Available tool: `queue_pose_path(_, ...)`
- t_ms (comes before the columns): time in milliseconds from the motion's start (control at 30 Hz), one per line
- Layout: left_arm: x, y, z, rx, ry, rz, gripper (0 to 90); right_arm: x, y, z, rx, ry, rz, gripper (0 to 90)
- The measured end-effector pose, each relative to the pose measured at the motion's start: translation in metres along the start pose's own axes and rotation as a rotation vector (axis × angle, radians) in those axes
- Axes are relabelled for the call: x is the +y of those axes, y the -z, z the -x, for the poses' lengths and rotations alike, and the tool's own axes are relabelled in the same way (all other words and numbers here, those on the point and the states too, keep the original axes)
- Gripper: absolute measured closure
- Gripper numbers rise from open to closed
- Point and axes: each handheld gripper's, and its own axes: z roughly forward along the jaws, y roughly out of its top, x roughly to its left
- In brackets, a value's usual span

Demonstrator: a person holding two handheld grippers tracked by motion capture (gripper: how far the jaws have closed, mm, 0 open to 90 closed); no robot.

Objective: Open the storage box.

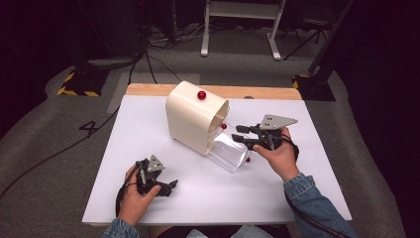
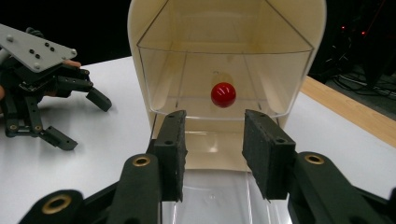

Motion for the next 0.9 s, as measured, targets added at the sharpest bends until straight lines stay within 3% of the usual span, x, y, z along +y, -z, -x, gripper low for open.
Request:
queue_pose_path(100, 0.0, 0.0, 0.0, 0.001, -0.002, 0.001, 8.1, -0.001, -0.012, 0.0, 0.013, -0.005, 0.001, 60.1)
queue_pose_path(367, 0.0, 0.0, 0.0, 0.001, 0.0, 0.002, 8.1, -0.003, -0.032, 0.007, -0.008, -0.02, 0.017, 64.0)
queue_pose_path(600, 0.0, 0.0, 0.0, -0.001, 0.0, 0.002, 8.1, -0.002, -0.039, 0.007, -0.015, -0.035, 0.035, 70.5)
queue_pose_path(900, 0.0, 0.0, 0.0, -0.004, 0.008, 0.001, 8.0, -0.001, -0.04, 0.005, -0.03, -0.01, 0.041, 74.7)
